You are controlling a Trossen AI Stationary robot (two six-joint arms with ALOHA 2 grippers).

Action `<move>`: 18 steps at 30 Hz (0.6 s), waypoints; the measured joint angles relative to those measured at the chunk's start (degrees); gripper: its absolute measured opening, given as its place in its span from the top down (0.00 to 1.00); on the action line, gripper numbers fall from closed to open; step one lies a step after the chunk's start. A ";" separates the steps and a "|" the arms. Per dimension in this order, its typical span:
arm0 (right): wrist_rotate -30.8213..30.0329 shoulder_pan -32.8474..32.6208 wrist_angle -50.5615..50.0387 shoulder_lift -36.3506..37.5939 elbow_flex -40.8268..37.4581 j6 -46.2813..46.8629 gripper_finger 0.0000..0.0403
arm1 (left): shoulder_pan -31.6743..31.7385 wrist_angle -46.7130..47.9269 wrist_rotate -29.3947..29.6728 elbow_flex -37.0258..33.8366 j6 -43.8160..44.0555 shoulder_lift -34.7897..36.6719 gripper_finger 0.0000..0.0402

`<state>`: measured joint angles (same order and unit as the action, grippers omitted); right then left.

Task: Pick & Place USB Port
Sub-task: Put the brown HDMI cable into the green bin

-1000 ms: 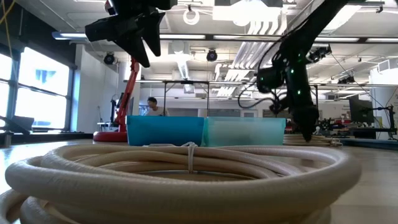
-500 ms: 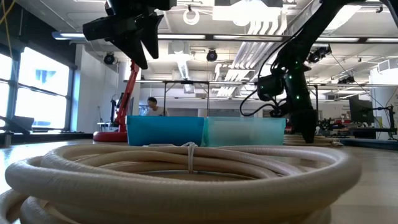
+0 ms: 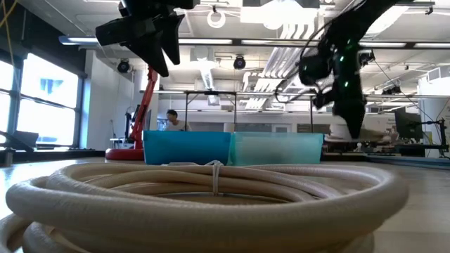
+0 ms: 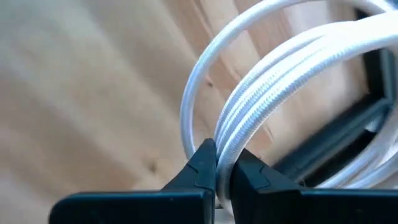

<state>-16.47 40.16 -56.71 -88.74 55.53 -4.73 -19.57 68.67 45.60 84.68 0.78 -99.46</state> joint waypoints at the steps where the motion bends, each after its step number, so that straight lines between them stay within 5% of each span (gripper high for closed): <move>1: -0.28 -1.05 -1.56 2.58 -0.17 0.79 0.98 | 0.01 -0.14 0.03 0.00 0.01 0.00 0.47; 18: 3.36 -31.52 -10.05 51.74 -0.21 21.71 0.98 | 0.04 -8.74 5.01 -0.04 -3.45 0.00 0.47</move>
<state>-13.11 8.64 -66.76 -37.00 55.32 16.98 -19.53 59.93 50.61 84.64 -2.67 -99.46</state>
